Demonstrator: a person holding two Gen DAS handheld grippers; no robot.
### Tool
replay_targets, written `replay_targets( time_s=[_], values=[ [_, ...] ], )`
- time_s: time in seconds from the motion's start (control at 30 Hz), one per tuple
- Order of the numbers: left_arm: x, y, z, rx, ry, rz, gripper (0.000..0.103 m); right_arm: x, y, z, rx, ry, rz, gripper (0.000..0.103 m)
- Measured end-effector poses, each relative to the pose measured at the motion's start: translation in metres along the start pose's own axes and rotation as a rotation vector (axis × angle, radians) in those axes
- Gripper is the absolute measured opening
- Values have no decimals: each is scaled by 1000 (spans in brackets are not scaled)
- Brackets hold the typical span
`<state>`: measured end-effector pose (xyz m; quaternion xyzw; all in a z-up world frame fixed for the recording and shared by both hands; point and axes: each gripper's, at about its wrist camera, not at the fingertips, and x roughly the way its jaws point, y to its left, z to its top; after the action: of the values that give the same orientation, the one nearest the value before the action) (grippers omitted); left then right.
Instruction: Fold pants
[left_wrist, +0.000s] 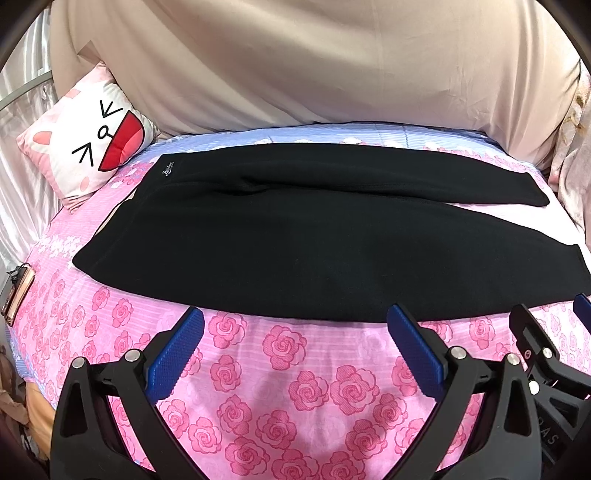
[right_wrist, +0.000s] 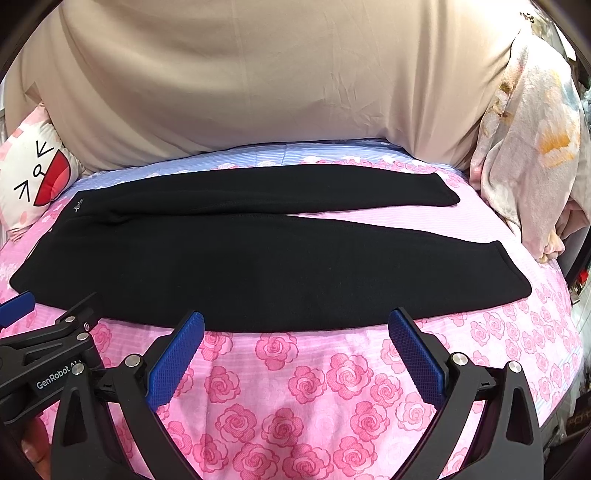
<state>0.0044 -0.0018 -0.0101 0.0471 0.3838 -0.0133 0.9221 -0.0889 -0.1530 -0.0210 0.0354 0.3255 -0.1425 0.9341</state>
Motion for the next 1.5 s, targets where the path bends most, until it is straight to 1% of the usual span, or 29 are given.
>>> replay_targets(
  time_s=[0.6,0.7,0.8,0.9,0.93,0.97,1.03,1.1,1.13,1.17,1.23,1.27,1.3,1.37,1.4,1.43,1.5],
  values=[
    [6,-4,4,1,14,3,97,8,1,1,-2,10,4,98],
    [8,-3,5,1,19,-8,97,13,-2,2,4,20,25,98],
    [9,5,12,-9,12,-26,97,25,-23,12,30,40,73,98],
    [12,24,29,-46,-1,-52,97,36,-64,38,76,28,109,98],
    [13,34,37,-62,-5,-64,97,42,-85,51,100,20,128,98],
    [15,44,45,-77,-11,-71,98,50,-104,63,119,11,130,98],
    [22,73,69,-131,-25,-55,98,72,-143,90,135,-1,103,98],
    [32,106,93,-196,-31,-33,98,101,-178,116,152,3,49,98],
    [36,121,105,-227,-41,-17,98,128,-200,135,155,26,35,98],
    [40,133,115,-246,-50,6,98,143,-211,145,160,33,20,98],
    [55,157,140,-264,-70,93,98,187,-238,171,167,69,-27,98],
    [60,165,148,-266,-72,120,98,208,-249,182,168,82,-44,98],
    [72,177,160,-274,-75,170,98,231,-259,194,161,104,-49,97],
    [88,191,174,-271,-63,193,98,259,-272,208,149,116,-81,96],
    [103,199,184,-273,-39,193,98,274,-277,214,142,129,-86,96],
    [117,206,192,-270,-20,177,98,292,-283,220,141,144,-96,96],
    [146,220,206,-279,12,175,98,318,-294,226,138,182,-89,96]
  ],
)
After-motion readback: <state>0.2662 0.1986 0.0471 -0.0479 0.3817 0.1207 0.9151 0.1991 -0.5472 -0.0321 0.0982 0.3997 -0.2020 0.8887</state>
